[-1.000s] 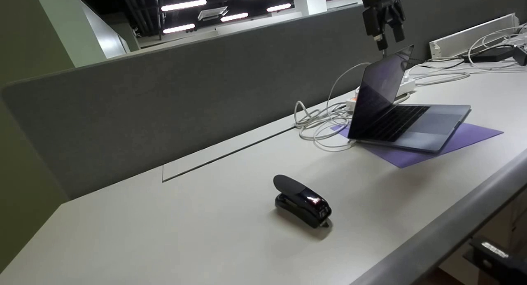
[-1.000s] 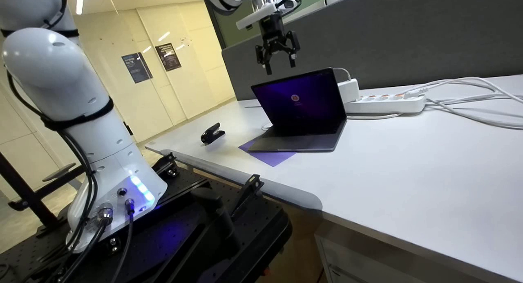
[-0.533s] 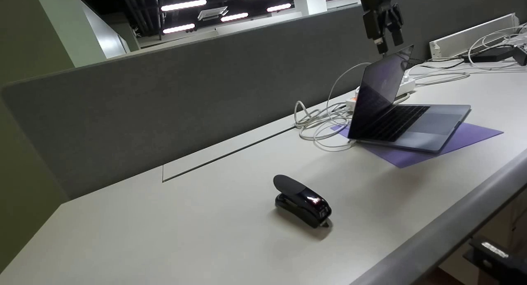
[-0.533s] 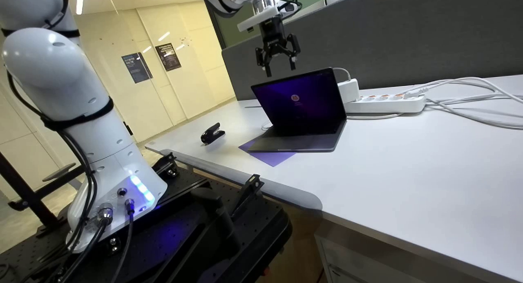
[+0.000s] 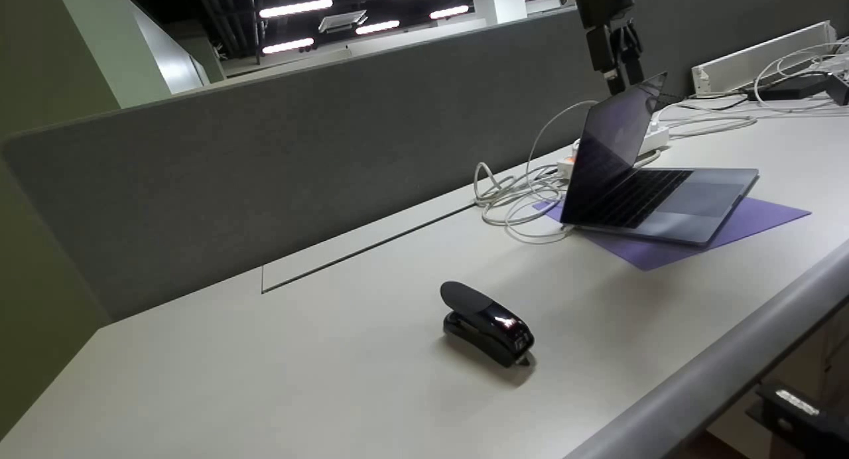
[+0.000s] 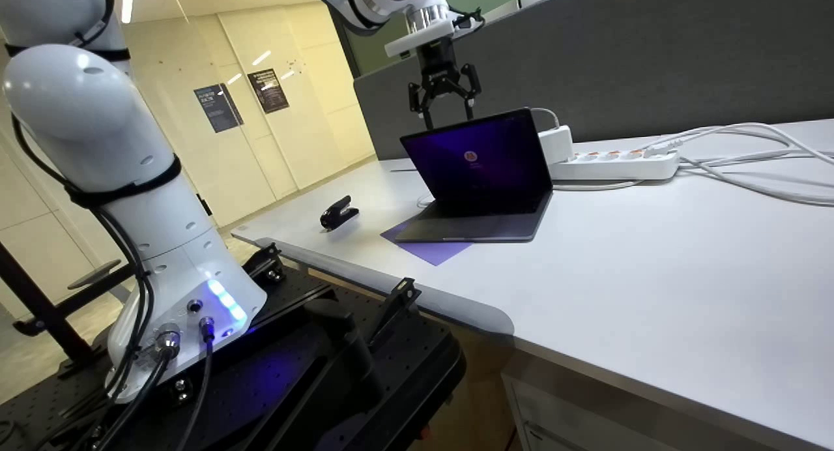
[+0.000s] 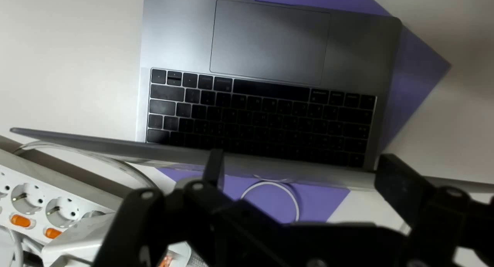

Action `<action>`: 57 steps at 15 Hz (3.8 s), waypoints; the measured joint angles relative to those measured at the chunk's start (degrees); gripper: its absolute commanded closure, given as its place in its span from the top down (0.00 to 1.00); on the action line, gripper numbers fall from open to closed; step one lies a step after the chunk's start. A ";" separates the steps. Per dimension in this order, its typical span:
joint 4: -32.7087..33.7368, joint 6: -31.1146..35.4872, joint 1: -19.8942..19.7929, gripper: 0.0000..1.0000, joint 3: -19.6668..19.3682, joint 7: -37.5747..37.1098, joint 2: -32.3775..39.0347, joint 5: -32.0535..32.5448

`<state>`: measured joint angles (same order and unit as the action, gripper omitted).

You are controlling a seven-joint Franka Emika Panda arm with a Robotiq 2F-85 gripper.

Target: Close the laptop

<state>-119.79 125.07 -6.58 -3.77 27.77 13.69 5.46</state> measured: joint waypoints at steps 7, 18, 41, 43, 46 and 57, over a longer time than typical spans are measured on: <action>0.01 0.04 -0.55 1.00 0.13 1.66 0.15 -0.40; -2.00 -0.84 -1.85 1.00 -0.03 1.62 0.23 -1.09; -14.51 16.67 -2.20 1.00 -3.24 -12.96 8.47 -0.85; -14.69 18.36 -2.19 1.00 -3.80 -14.57 10.06 -0.78; -14.71 20.16 -2.11 1.00 -4.63 -16.60 12.00 -0.57; -14.74 23.11 -0.38 1.00 -7.34 -22.54 14.71 2.00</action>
<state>-134.53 148.19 -6.96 -11.12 5.23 28.40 7.46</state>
